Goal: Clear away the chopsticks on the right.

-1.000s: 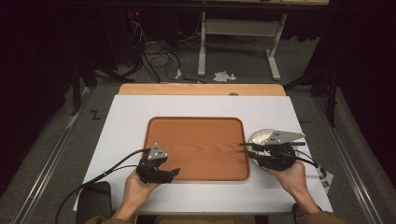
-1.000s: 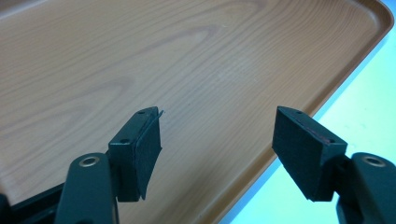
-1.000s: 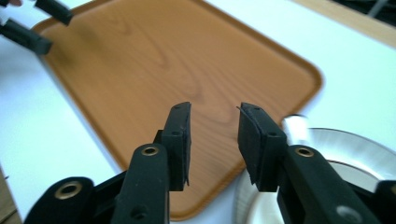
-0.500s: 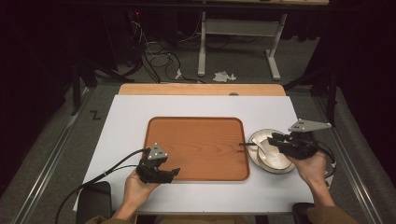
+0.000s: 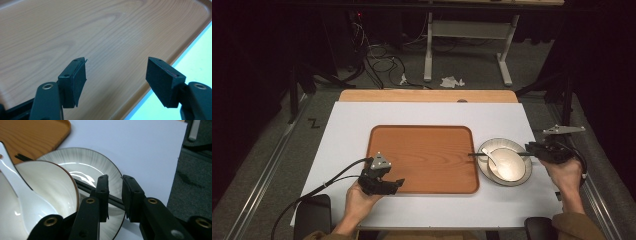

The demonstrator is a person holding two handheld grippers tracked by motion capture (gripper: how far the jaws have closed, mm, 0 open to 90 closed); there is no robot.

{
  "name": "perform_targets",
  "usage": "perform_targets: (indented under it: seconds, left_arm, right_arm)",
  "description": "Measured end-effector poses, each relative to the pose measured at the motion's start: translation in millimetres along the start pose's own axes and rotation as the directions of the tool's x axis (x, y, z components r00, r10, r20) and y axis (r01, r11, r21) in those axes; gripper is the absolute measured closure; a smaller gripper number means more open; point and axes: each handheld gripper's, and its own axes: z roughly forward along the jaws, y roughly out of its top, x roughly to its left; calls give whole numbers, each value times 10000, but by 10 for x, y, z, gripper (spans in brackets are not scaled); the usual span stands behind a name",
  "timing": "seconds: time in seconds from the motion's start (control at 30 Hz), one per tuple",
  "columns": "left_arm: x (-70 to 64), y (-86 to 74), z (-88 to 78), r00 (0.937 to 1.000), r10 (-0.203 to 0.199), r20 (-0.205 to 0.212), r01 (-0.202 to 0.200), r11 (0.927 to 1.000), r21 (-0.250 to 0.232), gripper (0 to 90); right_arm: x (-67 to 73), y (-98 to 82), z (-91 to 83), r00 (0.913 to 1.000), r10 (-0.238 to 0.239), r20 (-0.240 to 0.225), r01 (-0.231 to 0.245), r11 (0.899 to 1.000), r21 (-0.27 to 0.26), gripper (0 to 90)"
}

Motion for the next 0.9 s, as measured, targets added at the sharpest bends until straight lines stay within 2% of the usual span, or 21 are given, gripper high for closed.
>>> perform_targets:
  seconds: [0.03, 0.07, 0.13, 0.23, 0.5, 0.67, 0.9]
  left_arm:
    - [0, 0, 0, 10000, 0, 0, 0, 10000, 0, 323]
    - [5, 1, 5, 10000, -18, -5, 18, 10000, 30, 323]
    - [8, 6, 8, 10000, -49, 35, 49, 10000, -3, 323]
    - [12, 6, 7, 10000, -56, -11, 55, 10000, -8, 323]
    - [9, 5, -4, 10000, -11, 14, 11, 10000, -23, 323]
    - [11, 10, 18, 9999, -56, 126, 55, 10000, 68, 322]
    - [3, 5, 18, 9998, -67, 181, 65, 9999, 82, 322]
  right_arm:
    - [0, 0, 0, 10000, 0, 0, 0, 10000, 0, 766]
    - [-24, -20, 69, 10000, -47, -10, 47, 9996, 295, 767]
    - [-32, -35, 125, 10000, -88, 33, 86, 9985, 549, 766]
    - [-32, -38, 165, 9997, -222, 126, 213, 9971, 736, 763]
    - [-61, -21, 260, 9995, -299, 115, 286, 9946, 995, 748]
    - [-69, -1, 358, 9991, -430, -64, 435, 9906, 1300, 733]
    - [-102, 18, 378, 9991, -380, -212, 405, 9907, 1299, 729]
